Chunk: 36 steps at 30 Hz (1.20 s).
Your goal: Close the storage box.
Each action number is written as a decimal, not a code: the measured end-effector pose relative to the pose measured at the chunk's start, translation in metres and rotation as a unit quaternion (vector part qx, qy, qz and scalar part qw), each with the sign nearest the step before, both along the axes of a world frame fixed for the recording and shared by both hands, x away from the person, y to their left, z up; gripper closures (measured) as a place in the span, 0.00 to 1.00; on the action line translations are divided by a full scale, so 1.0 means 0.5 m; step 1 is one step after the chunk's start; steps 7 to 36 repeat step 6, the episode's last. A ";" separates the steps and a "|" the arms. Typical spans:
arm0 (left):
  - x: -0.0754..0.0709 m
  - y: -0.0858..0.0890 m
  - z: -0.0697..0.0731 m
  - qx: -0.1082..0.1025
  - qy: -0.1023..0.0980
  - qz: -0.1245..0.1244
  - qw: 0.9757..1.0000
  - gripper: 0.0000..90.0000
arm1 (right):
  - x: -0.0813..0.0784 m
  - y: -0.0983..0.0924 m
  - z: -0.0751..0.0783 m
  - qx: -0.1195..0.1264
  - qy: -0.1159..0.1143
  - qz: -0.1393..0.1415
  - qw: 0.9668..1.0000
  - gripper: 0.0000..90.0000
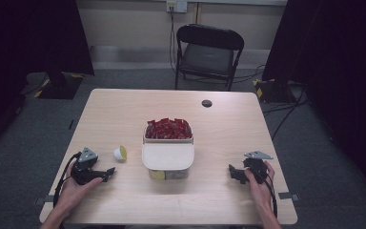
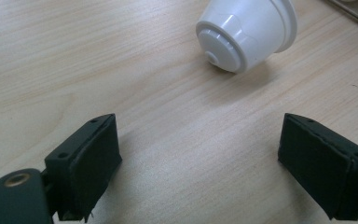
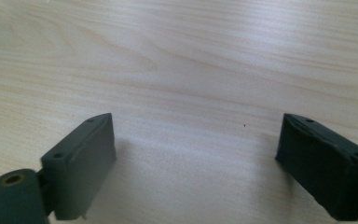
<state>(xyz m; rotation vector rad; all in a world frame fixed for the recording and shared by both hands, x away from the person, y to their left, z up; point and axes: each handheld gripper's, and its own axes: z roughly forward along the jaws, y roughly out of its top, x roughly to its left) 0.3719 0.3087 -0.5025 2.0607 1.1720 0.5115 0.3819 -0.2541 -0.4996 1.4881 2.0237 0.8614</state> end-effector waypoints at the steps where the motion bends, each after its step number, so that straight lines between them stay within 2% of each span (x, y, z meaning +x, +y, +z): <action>1: 0.000 0.000 0.000 0.000 0.000 0.000 1.000 0.13 | 0.001 0.000 -0.002 0.001 -0.001 -0.002 1.000 0.09; 36: 0.000 0.000 0.000 0.000 0.000 0.000 1.000 0.13 | 0.002 -0.001 -0.002 0.000 0.001 -0.005 1.000 0.08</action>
